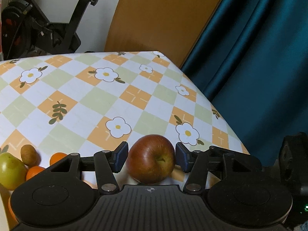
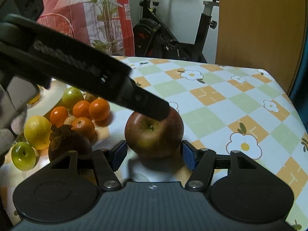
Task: Organize fruits
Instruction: 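Close the left tool around the red apple and lift it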
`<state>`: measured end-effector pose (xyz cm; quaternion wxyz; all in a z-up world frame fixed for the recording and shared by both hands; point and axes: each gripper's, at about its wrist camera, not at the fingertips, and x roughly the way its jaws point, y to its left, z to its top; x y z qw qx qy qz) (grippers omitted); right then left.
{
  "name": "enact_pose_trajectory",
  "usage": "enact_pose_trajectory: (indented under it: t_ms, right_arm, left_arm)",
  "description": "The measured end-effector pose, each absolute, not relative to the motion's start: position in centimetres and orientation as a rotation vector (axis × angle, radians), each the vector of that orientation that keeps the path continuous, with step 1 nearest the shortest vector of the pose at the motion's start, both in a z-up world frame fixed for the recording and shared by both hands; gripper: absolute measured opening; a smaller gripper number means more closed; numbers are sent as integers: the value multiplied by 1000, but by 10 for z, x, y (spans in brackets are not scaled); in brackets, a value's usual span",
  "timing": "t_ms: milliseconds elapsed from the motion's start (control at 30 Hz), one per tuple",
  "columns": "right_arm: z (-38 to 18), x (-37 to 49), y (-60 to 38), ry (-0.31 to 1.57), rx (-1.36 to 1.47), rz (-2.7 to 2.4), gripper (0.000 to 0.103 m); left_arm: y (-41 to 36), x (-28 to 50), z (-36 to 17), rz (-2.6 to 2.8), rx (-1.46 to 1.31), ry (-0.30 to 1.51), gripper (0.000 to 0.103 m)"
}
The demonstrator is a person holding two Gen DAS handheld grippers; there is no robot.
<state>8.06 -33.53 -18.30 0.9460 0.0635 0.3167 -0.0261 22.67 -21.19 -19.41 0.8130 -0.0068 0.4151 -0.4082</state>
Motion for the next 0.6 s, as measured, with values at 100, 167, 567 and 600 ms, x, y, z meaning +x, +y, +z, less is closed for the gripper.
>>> enact_pose_trajectory:
  t_ms: [100, 167, 567, 600]
  right_arm:
    - [-182, 82, -337, 634, 133, -54, 64]
    - [-181, 83, -339, 623, 139, -52, 64]
    - [-182, 98, -342, 621, 163, -55, 68]
    - [-181, 98, -342, 622, 173, -55, 68]
  left_arm:
    - [-213, 230, -198, -860, -18, 892, 57]
    - [-212, 233, -200, -855, -24, 898, 57]
    - [-212, 234, -202, -877, -26, 902, 60]
    - [-212, 234, -201, -879, -27, 902, 60]
